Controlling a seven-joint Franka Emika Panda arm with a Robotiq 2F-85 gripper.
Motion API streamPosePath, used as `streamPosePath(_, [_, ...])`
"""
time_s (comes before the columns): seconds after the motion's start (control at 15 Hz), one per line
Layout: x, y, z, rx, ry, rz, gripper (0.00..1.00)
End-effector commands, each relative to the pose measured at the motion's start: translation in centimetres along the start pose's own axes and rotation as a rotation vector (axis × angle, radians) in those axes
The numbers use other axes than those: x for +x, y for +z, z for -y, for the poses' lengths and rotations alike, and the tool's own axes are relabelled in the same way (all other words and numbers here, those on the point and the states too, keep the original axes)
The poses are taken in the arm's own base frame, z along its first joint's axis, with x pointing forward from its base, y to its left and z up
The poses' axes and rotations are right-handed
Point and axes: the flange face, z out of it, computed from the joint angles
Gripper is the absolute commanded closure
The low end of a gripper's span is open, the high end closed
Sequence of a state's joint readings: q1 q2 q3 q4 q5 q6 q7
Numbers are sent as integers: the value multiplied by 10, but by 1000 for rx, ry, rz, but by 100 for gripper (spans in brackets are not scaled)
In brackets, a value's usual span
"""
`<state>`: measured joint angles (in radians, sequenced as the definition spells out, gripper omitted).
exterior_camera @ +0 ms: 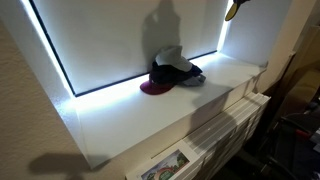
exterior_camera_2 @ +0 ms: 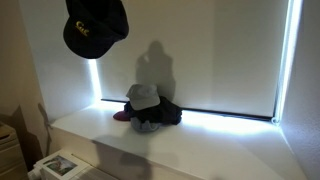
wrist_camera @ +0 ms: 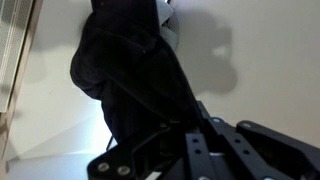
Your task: Move the black cap to the right side
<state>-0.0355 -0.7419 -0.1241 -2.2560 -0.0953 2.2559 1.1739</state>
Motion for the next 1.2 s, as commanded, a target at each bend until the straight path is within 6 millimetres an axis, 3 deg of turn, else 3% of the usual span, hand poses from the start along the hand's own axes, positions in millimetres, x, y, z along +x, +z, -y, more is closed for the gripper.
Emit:
streamPosePath(0.0, [40,5,4,3,48,21,99])
streamPosePath(0.27, [103,16,-14,107,124,-25,99])
streamPosePath(0.33, [109,19,-15,126,106,-57,99])
streamPosePath(0.73, [112,56,-13,76,-7,-324,99])
streamPosePath(1.13, [124,113,-39,-19,-7,-370,99])
